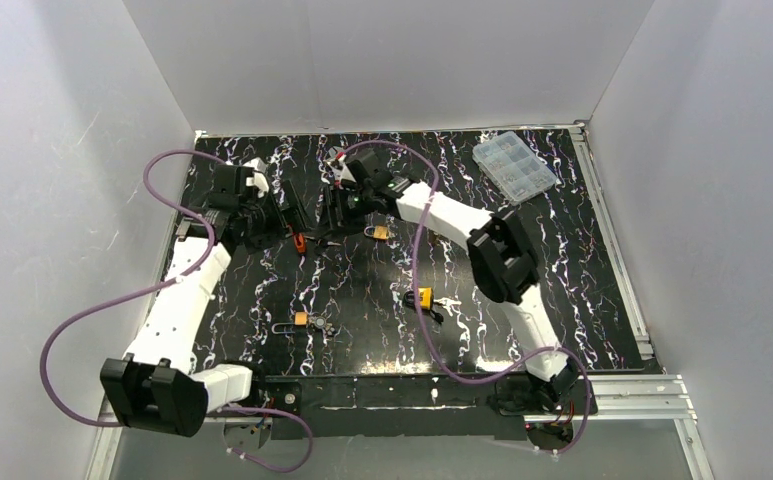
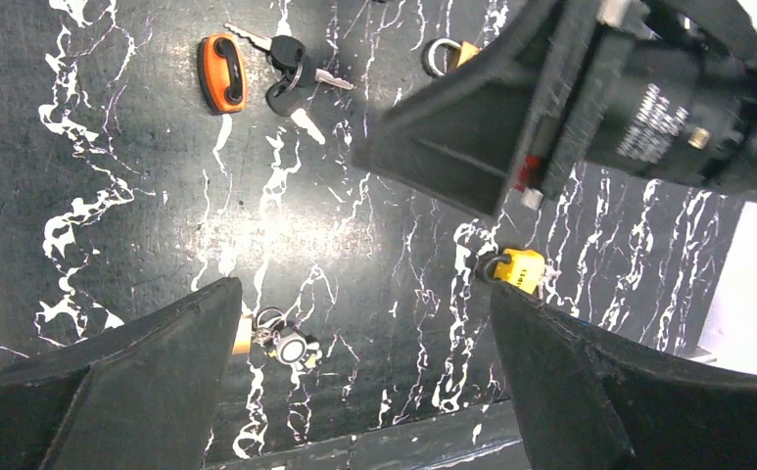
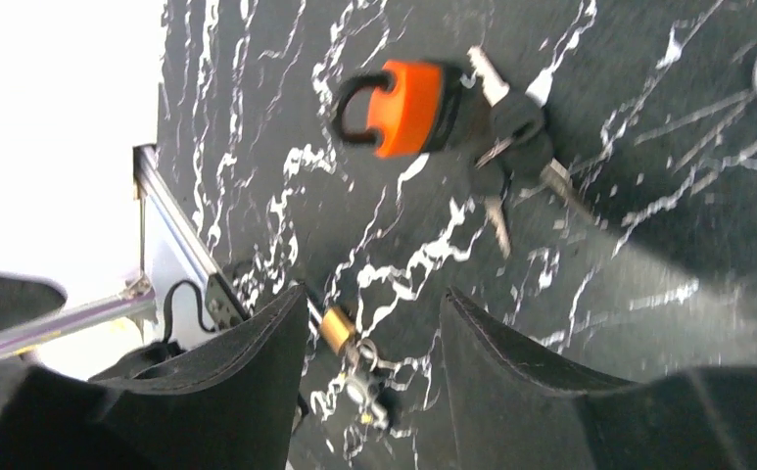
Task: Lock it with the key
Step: Place the key at the center of the board, then pick up the lock from the center of the board.
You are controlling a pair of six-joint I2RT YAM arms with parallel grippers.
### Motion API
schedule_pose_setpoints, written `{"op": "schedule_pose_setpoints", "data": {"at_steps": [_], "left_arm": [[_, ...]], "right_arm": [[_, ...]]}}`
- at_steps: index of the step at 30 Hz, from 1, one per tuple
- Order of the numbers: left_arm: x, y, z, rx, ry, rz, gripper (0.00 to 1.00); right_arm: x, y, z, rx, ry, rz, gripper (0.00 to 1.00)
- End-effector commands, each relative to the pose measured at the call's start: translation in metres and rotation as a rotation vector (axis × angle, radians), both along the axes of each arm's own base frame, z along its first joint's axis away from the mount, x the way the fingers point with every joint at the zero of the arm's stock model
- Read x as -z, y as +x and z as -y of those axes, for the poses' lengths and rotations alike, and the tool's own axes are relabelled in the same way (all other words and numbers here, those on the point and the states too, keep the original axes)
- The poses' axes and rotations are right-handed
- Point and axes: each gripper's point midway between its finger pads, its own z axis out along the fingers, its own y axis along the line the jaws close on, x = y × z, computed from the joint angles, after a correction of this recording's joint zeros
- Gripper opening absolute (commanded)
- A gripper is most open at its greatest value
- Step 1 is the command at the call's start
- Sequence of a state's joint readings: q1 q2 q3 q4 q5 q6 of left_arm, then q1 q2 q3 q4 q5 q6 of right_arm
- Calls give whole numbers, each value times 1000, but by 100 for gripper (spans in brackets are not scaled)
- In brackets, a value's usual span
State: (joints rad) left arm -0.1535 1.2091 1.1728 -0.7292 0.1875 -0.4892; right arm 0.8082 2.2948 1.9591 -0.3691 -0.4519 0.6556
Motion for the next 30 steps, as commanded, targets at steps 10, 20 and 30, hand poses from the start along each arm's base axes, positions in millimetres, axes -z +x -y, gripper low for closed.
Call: {"op": "schedule_pose_setpoints", "data": {"at_steps": [10, 20, 30], "left_arm": [[-47, -28, -21, -39, 66, 116, 98], [-84, -42, -56, -194, 167, 230, 98], [-85, -47, -54, -185, 158, 228, 98]], "right_arm": [[-26, -96, 11, -279, -64, 377, 60], [22, -136, -21, -520, -183, 522, 61], [52, -139, -48, -590, -240, 568, 62]]}}
